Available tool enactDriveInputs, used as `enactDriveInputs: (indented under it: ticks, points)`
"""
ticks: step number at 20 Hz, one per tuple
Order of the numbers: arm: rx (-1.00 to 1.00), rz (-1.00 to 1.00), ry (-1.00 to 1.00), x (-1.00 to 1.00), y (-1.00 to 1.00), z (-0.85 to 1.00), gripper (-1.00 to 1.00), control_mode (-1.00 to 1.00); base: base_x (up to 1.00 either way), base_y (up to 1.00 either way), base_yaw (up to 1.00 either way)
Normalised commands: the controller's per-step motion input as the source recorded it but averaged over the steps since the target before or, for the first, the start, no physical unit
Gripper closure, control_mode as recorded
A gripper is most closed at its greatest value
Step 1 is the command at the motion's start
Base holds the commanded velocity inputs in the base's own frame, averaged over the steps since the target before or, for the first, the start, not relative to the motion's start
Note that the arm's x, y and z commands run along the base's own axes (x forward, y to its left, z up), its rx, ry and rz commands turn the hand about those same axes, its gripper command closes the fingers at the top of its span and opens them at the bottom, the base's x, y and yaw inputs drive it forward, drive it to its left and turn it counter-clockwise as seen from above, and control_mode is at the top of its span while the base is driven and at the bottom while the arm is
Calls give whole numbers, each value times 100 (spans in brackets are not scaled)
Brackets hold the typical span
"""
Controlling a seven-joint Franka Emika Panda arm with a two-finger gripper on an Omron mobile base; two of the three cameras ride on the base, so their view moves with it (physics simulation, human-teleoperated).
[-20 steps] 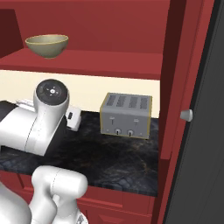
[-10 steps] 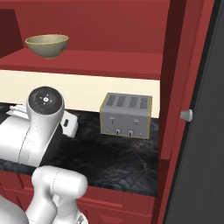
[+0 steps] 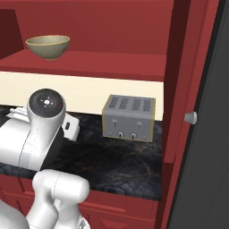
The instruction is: Move the bowls from the cabinet to the plates on the dining table.
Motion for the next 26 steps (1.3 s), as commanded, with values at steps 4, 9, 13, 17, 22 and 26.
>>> enactDriveInputs:
  ticks: [4, 9, 13, 17, 22, 26]
  points:
    - [0, 0, 0, 0, 0, 0, 100, -100, 0, 0, 0]
    - [0, 0, 0, 0, 0, 0, 100, 100, -12, 0, 0]
    - [0, 0, 0, 0, 0, 0, 100, 100, -37, 0, 2]
    - [0, 0, 0, 0, 0, 0, 100, 100, -41, 0, 2]
    - [0, 0, 0, 0, 0, 0, 100, 100, -43, 0, 3]
    - [0, 0, 0, 0, 0, 0, 100, 100, -48, 0, 3]
